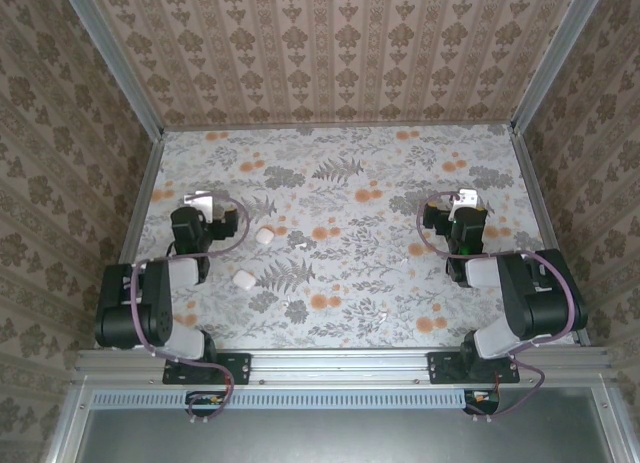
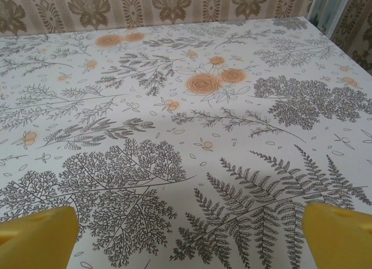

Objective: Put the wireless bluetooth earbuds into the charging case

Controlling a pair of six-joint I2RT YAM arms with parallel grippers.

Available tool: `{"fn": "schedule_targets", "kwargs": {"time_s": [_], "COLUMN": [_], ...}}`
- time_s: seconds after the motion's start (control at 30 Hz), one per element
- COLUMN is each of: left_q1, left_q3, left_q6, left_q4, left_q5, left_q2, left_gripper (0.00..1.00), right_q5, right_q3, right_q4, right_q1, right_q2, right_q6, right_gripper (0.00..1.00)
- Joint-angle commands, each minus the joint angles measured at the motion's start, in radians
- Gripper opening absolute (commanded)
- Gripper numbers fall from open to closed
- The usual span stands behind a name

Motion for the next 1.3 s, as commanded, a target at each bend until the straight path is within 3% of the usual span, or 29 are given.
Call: {"fn": "schedule_targets", "kwargs": {"time_s": [0.0, 0.2, 0.37, 0.5, 0.7, 0.9, 0.97, 1.1, 1.27], "left_q1": [0.002, 0.003, 0.004, 0.004, -0.012, -0.11, -0.099, -0.023, 0.075], "left_q3": [0.062, 0.208, 0.337, 0.396, 0.271, 0.272, 0.267, 0.254, 0.262], "left_q6": [-0.052, -0.206, -0.366, -0.412, -0.581, -0.664, -0.678, -0.702, -0.712], "left_q4": [-0.165, -0.627, -1.041, -1.281, -1.314, -1.466, -1.47, -1.436, -1.428], "left_q5": [-0.055, -0.161, -0.206, -0.137, 0.119, 0.061, 0.05, 0.143, 0.199], "left_q2": [-0.085, -0.189, -0.235, -0.267, -0.373, -0.376, -0.388, -0.375, -0.354], "left_gripper": [1.0, 1.0, 1.0, 1.0, 1.0, 1.0, 1.0, 1.0, 1.0], "right_q5": [-0.006, -0.047, -0.016, -0.029, -0.112, -0.163, -0.175, -0.193, -0.238], "right_q3": [0.049, 0.272, 0.364, 0.385, 0.453, 0.6, 0.682, 0.852, 1.016], "right_q4": [-0.104, -0.68, -0.889, -0.924, -0.908, -0.885, -0.907, -0.954, -0.982], "right_q1": [0.012, 0.025, 0.107, 0.246, 0.485, 0.737, 0.822, 0.952, 1.013], "right_q2": [-0.078, -0.203, -0.228, -0.237, -0.127, 0.089, 0.168, 0.327, 0.504], "right_q6": [-0.027, 0.1, 0.177, 0.216, 0.325, 0.292, 0.245, 0.146, 0.091], "right_gripper": [1.0, 1.0, 1.0, 1.0, 0.99, 0.98, 0.97, 0.97, 0.98]}}
